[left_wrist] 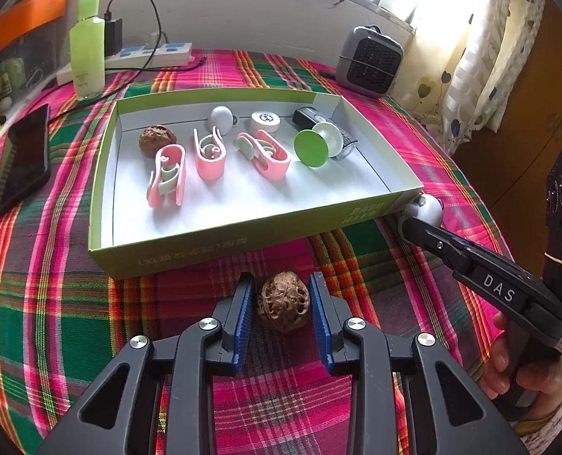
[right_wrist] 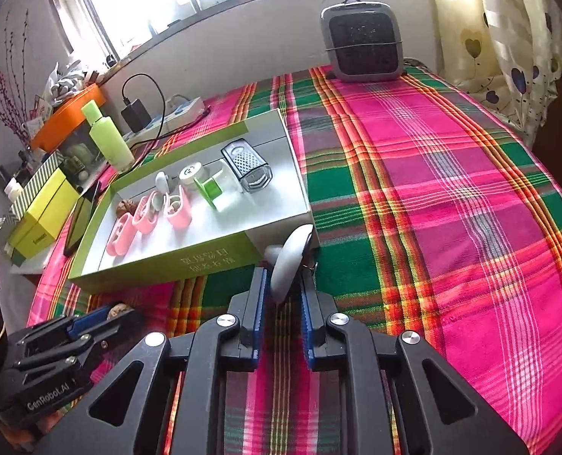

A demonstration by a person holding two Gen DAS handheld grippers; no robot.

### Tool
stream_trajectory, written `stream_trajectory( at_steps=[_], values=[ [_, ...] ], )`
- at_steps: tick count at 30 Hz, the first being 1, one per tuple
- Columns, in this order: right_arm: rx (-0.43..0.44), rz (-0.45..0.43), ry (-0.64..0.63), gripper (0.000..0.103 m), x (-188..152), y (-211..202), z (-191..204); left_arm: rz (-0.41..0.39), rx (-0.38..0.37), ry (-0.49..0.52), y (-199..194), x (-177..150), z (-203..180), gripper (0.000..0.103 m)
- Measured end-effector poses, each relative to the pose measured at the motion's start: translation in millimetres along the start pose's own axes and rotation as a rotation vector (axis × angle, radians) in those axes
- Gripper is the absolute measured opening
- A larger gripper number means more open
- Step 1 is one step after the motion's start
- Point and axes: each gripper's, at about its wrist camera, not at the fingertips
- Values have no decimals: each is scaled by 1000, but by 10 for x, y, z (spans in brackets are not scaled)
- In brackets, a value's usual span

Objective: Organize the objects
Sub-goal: 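Carry the walnut in the left tool while the right tool carries the black disc to the tray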

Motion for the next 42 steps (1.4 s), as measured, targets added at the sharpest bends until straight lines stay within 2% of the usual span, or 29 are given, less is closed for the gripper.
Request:
stream_trajectory(
  at_steps=[5, 8, 14, 20, 23, 25, 28, 32, 39, 42],
  values=[
    [-8, 11, 0, 23, 36, 14, 12, -1, -1, -1, -5, -11, -6, 27],
    [-36, 0, 3, 34, 31, -31, -30, -1, -2, -1, -4, -11, -4, 27],
    [-57, -17, 2, 35, 73, -16, -100, -1, -5, -5, 0, -11, -6, 27],
    [-16, -24, 46, 35, 118, 11, -212, -2, -3, -4, 2, -9, -3, 27],
    [-21, -35, 76, 29, 116, -8, -267, -2, -6, -5, -3, -11, -5, 27],
    [-31, -34, 74, 18, 116, -9, -279, -3, -5, -4, -3, -8, -11, 27],
    [-26, -30, 80, 12, 107, -8, -294, -4, -6, -5, -2, -11, -6, 27],
    [-45, -37, 67, 12, 101, -29, -281, -3, -6, -5, 0, -14, 0, 27],
    [-3, -49, 58, 12, 40, -175, -287, -3, -7, -5, 0, -17, -2, 27],
    [42, -52, 74, 12, 18, -249, -298, -2, -5, -5, 0, -10, -22, 27]
  ],
)
Point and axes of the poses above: each gripper's, at about its wrist camera, not at the fingertips, and y roughly the way its jaws point, z to its left, x to its top
